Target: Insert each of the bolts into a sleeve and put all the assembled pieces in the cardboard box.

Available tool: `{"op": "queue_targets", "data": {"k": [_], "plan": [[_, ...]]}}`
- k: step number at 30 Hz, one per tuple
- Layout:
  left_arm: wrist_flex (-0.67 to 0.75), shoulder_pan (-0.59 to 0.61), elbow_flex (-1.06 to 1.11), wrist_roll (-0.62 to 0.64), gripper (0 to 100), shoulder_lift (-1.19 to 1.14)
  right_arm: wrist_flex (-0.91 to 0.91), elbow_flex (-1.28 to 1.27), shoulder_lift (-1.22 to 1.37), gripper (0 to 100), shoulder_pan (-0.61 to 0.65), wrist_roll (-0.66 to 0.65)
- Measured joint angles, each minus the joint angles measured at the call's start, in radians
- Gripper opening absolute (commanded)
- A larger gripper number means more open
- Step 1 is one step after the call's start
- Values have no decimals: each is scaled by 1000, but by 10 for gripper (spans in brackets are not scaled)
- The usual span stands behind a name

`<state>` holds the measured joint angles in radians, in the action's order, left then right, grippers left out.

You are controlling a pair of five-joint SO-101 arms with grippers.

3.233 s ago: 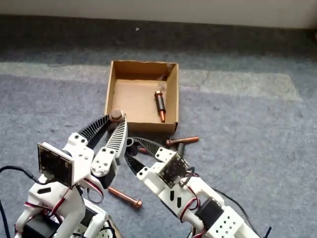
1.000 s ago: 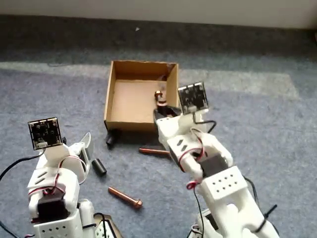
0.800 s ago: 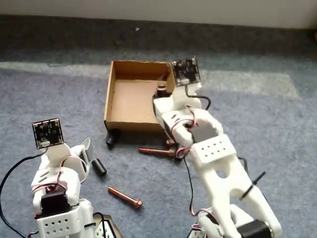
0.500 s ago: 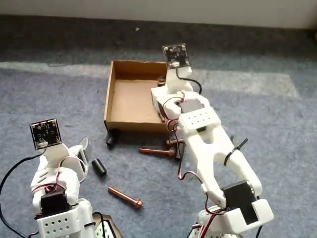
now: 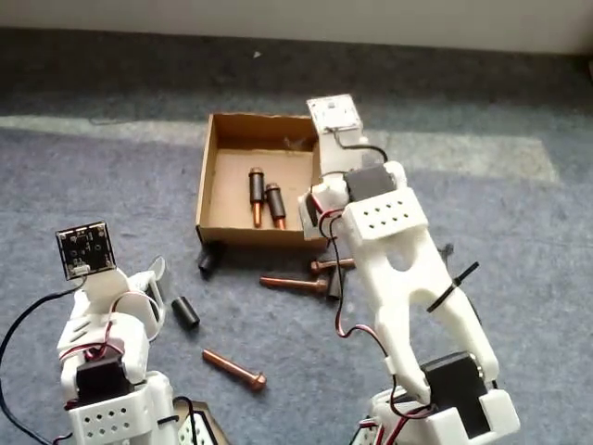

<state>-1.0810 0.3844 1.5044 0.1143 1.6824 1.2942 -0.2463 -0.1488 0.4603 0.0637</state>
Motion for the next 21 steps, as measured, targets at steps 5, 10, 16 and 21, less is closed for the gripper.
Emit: {"op": "queue_targets", "data": {"k": [5, 10, 16, 21], "plan": [[0, 0, 0, 0, 245, 0, 40, -127, -3, 170, 0, 6], [0, 0, 0, 0, 245, 0, -12, -241, -3, 170, 0, 58], [0, 0, 0, 0, 245, 0, -224, -394, -3, 170, 0, 124], [0, 0, 0, 0, 245, 0, -330, -489, -3, 144, -3, 127]]}}
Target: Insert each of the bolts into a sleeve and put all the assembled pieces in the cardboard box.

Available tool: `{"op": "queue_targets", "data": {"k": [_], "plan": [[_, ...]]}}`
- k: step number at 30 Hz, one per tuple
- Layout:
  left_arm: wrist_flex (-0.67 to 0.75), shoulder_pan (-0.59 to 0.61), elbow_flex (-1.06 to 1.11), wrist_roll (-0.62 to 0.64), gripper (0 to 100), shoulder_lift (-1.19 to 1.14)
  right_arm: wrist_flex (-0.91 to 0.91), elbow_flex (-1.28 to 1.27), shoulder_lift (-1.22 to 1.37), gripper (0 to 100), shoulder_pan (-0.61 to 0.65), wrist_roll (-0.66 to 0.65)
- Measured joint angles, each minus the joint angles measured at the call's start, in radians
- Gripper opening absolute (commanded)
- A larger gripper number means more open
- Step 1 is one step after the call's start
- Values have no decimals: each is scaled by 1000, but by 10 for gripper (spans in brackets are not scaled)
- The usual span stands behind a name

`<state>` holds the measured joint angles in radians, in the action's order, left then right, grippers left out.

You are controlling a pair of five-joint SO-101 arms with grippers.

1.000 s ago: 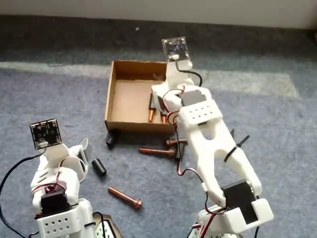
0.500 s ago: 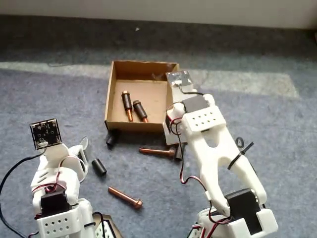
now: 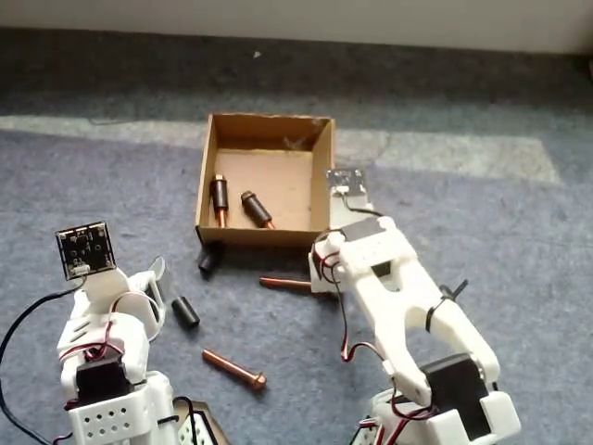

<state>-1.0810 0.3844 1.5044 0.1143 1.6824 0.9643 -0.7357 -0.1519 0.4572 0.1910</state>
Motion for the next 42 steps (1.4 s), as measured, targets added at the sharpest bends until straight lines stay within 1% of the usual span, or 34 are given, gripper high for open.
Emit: {"op": "queue_targets", "data": {"k": [4, 6, 11, 15, 18, 21, 24, 27, 31, 33, 36, 39, 42], "plan": [[0, 0, 0, 0, 245, 0, -55, -48, -8, 31, -2, 6], [0, 0, 0, 0, 245, 0, -75, -68, -8, 2, -3, 6], [0, 0, 0, 0, 245, 0, -80, -77, -18, 5, -8, 6], [0, 0, 0, 0, 245, 0, 6, -80, -78, 5, -14, 6], [3, 0, -3, -55, 210, 0, 66, -80, -187, 5, -17, 6], [3, -20, -40, -115, 163, -2, 81, -80, -328, 5, -18, 6], [3, -109, -83, -170, 155, -2, 87, -86, -463, 5, -37, 6], [-15, -224, -127, -198, 154, -2, 81, -132, -559, 5, -109, 6], [-89, -371, -212, -203, 151, 0, -21, -230, -629, 5, -242, 8], [-115, -440, -269, -218, 153, -34, -89, -282, -651, 5, -308, 44], [-144, -522, -367, -258, 155, -160, -181, -336, -660, 5, -388, 127], [-180, -586, -494, -308, 156, -359, -261, -374, -663, 5, -433, 207], [-207, -649, -626, -396, 202, -592, -322, -387, -663, 5, -491, 264]]}}
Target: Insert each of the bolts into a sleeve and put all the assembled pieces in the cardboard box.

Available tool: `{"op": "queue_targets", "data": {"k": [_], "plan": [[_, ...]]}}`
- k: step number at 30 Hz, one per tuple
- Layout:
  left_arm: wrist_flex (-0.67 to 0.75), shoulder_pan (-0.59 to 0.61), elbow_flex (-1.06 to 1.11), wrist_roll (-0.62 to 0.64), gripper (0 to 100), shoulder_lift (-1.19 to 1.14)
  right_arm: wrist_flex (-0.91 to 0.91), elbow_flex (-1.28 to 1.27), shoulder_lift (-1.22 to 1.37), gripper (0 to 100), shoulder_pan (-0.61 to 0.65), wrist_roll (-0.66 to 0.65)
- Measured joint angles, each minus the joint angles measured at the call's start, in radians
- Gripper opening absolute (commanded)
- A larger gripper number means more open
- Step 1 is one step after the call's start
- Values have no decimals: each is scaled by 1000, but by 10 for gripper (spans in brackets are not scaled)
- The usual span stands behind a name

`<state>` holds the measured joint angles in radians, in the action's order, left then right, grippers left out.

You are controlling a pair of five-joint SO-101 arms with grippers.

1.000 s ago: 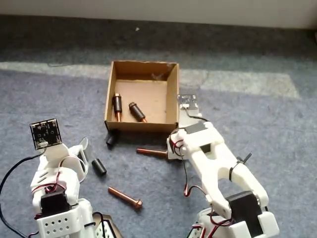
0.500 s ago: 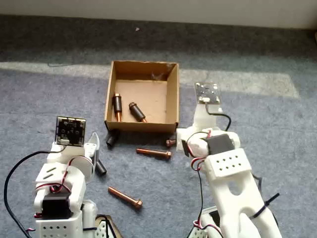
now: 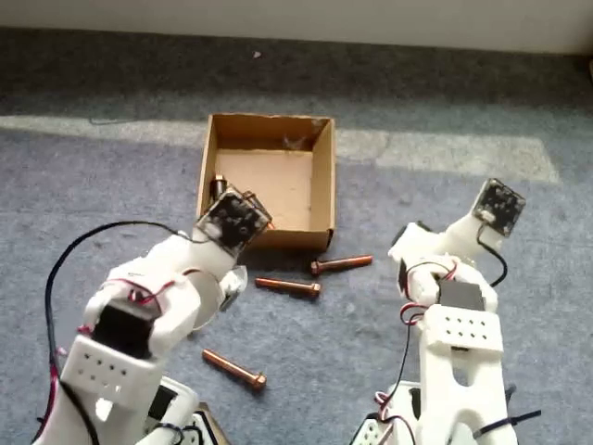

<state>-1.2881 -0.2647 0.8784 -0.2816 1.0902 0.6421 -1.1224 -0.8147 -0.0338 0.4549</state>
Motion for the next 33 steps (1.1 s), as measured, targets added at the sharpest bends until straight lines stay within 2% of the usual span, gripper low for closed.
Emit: {"op": "queue_targets", "data": {"k": [3, 8, 16, 23, 33], "plan": [[-2, -44, -101, -97, 236, -213, -43, 0, 0, 5, -81, 34], [3, -109, -210, -207, 234, -517, -60, 0, 0, 5, -166, 80], [138, -199, -302, -321, 234, -887, -115, -78, 0, 5, -172, 81], [184, -232, -428, -333, 234, -1142, -118, -78, 0, 5, -172, 81], [180, -272, -592, -334, 23, -1401, -121, -78, 0, 5, -172, 81]]}}
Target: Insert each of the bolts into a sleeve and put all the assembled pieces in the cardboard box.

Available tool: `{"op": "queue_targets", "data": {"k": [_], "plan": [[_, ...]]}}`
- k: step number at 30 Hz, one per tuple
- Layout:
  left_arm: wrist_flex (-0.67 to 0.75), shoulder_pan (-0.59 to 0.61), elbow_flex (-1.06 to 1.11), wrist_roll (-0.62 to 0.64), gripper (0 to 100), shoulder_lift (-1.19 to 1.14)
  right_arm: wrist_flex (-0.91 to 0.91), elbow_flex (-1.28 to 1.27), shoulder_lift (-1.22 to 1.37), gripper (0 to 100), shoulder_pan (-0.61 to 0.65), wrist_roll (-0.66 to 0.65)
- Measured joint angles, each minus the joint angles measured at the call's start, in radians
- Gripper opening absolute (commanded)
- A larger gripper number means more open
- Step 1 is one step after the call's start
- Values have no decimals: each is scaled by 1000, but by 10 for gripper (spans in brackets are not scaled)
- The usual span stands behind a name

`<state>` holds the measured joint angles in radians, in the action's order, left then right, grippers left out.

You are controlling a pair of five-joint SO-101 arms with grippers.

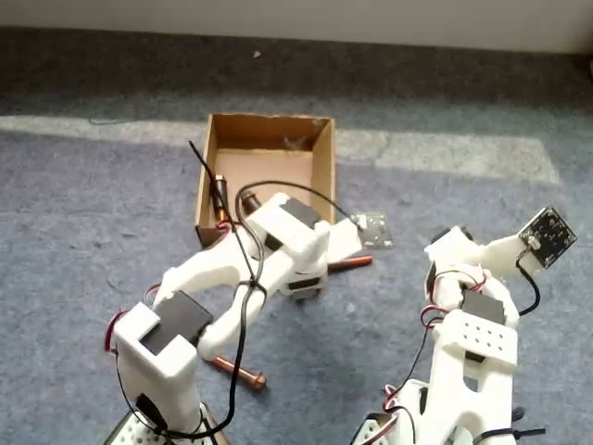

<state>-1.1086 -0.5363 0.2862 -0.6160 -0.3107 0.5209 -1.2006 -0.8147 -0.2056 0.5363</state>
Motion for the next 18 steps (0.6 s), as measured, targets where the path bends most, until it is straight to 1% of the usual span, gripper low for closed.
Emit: {"op": "queue_targets", "data": {"k": [1, 8, 10, 12, 15, 18], "plan": [[0, -8, -3, 0, 4, -14, 0, 0, 0, 5, 0, 0], [-18, -40, -8, 5, 5, -14, 0, 0, 0, 5, -3, 0], [-40, -40, -8, 54, 5, 20, 0, 0, 0, 5, -3, 0], [-55, -38, -2, 107, 5, 81, 0, 0, 0, 5, -5, -31], [-64, -31, 60, 144, 5, 242, 0, -9, -38, 5, 3, -91], [-69, -29, 158, 181, 5, 430, 44, -35, -140, 5, 55, -130]]}}
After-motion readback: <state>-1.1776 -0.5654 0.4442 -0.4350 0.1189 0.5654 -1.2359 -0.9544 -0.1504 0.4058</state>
